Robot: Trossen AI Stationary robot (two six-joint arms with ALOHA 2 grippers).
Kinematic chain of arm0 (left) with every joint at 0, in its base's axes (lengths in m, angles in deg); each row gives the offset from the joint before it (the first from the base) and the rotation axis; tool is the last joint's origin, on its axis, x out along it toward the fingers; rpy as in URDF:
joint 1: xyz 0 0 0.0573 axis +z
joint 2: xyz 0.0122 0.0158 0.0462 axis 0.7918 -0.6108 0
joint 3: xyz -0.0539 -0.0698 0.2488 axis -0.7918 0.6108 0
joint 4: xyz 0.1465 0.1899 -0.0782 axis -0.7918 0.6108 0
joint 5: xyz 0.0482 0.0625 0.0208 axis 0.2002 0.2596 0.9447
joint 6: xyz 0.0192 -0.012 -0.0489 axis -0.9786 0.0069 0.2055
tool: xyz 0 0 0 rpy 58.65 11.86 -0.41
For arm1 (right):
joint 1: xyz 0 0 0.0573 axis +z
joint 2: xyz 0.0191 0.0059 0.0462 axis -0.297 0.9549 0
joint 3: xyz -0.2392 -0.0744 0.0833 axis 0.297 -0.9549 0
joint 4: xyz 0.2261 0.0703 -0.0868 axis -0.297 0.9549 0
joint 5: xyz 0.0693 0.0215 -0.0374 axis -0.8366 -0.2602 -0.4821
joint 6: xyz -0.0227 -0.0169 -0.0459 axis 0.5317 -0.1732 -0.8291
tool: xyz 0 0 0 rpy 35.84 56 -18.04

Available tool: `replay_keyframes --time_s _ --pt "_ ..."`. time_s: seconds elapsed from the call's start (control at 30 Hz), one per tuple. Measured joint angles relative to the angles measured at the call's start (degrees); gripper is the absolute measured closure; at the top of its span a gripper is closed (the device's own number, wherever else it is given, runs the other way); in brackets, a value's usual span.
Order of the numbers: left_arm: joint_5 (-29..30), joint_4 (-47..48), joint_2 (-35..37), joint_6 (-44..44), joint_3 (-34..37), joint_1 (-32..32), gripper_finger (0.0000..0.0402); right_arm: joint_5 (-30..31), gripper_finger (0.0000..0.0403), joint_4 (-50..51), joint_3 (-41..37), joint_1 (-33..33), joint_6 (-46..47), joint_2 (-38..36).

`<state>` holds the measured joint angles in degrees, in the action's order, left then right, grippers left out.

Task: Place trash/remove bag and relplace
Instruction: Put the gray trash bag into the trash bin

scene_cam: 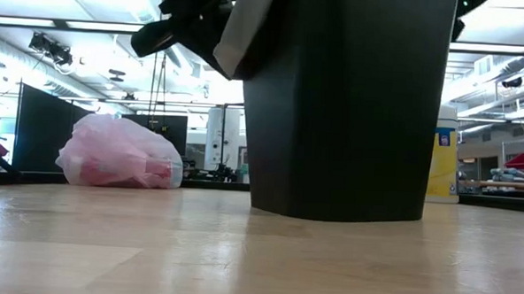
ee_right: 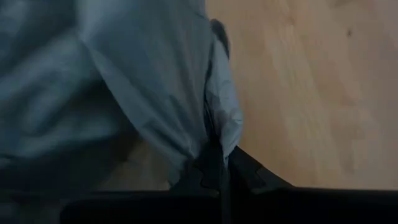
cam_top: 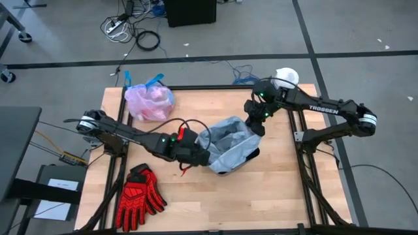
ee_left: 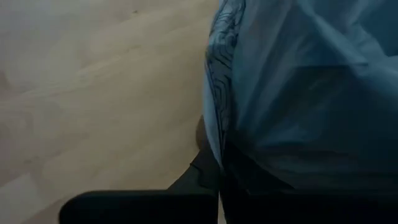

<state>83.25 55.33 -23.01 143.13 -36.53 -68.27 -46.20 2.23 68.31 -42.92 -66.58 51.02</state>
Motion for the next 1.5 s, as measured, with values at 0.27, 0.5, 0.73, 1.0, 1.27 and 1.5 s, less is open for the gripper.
replay_keyframes --time_s 0.27,0.5,0.73,1.0,1.27,1.5 --pt "3.9 -8.6 0.0 -0.2 3.1 -2.3 0.0396 -3.3 0.0403 -2.3 -5.9 0.0 0.8 -1.4" --pt "6.2 -15.9 -0.1 -4.0 3.5 -2.9 0.0394 -18.3 0.0377 -6.6 -6.3 -0.1 2.6 -3.0" --pt "9.3 -13.0 -0.1 -4.9 3.5 -4.8 0.0355 -4.6 0.0282 2.8 -6.3 -1.7 -5.9 -8.4" --pt "9.0 -15.1 -0.1 -4.2 3.5 -6.4 0.0301 -0.9 0.0228 0.0 -6.2 -5.4 1.2 -17.8" --pt "9.0 -20.1 -1.4 -7.7 3.5 -8.4 0.0285 -3.7 0.0235 -3.7 -6.2 -5.4 10.2 -28.3" --pt "10.5 -18.0 -3.6 -7.6 3.4 -8.9 0.0284 -21.5 0.0236 -25.4 -6.1 -0.9 17.3 -32.0"
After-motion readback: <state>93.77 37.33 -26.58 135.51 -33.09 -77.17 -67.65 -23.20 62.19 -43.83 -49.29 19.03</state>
